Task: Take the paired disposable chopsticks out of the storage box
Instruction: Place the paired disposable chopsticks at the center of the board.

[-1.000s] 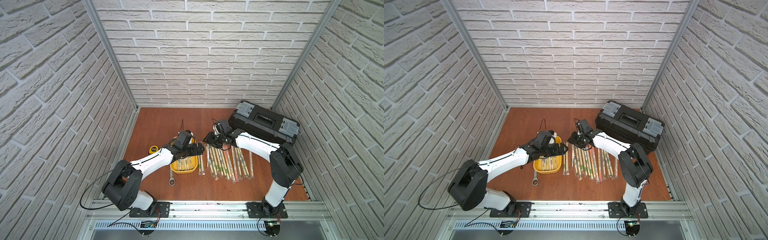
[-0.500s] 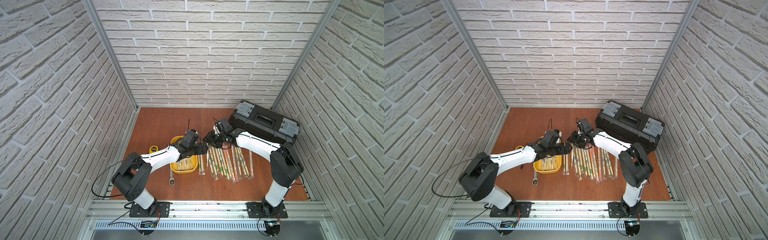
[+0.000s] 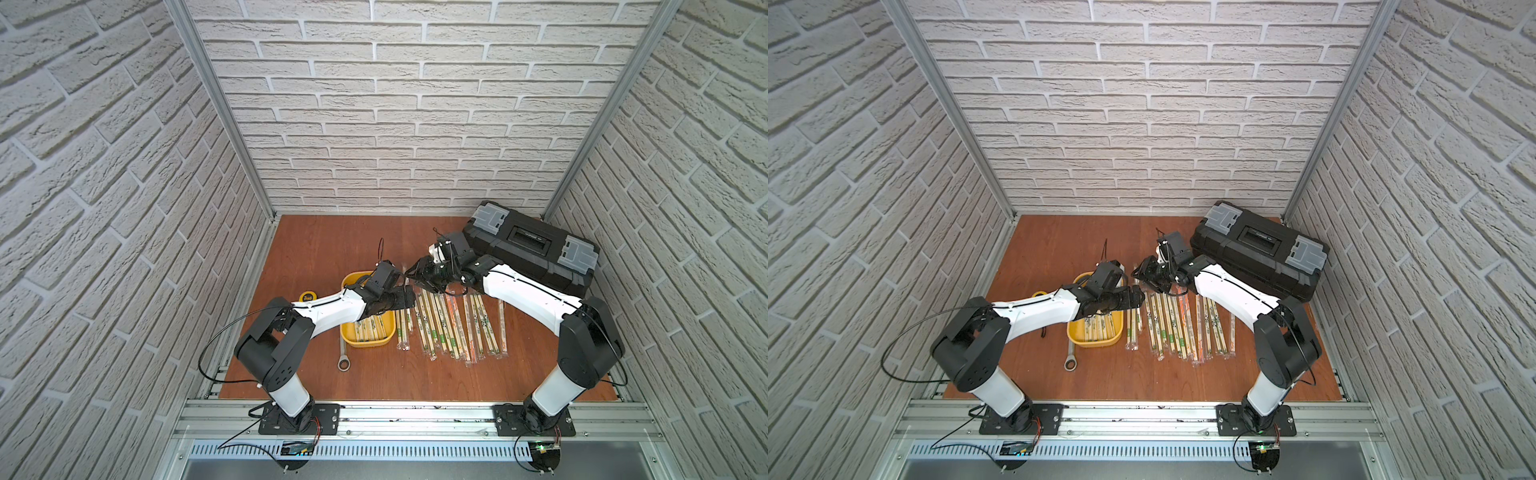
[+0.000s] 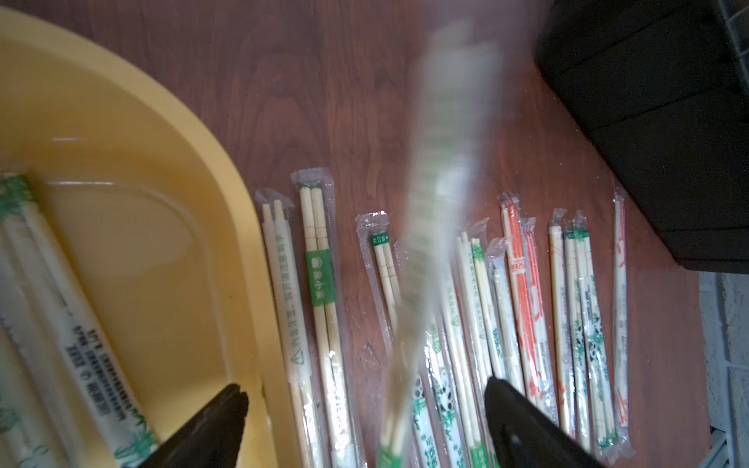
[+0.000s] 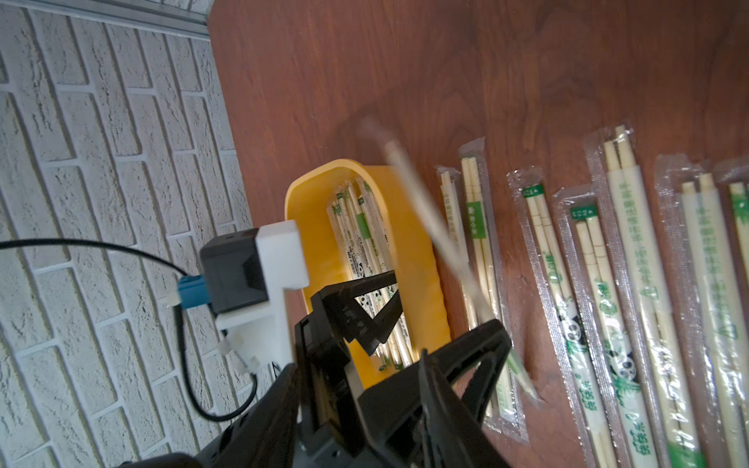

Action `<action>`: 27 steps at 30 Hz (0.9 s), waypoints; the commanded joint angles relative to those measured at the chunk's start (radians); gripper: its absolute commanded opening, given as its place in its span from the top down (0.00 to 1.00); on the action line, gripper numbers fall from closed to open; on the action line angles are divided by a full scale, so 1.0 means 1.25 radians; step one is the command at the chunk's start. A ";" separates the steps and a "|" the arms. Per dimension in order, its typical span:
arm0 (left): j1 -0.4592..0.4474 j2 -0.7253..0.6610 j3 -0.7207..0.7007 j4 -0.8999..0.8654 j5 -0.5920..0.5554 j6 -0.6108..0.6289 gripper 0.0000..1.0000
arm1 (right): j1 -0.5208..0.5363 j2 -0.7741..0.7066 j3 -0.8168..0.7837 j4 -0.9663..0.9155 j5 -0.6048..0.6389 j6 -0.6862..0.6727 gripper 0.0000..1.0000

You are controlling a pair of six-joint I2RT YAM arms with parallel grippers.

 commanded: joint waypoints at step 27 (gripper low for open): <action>0.303 -0.323 -0.036 -0.213 -0.012 0.023 0.02 | 0.102 0.133 0.260 -0.273 0.212 -0.255 0.59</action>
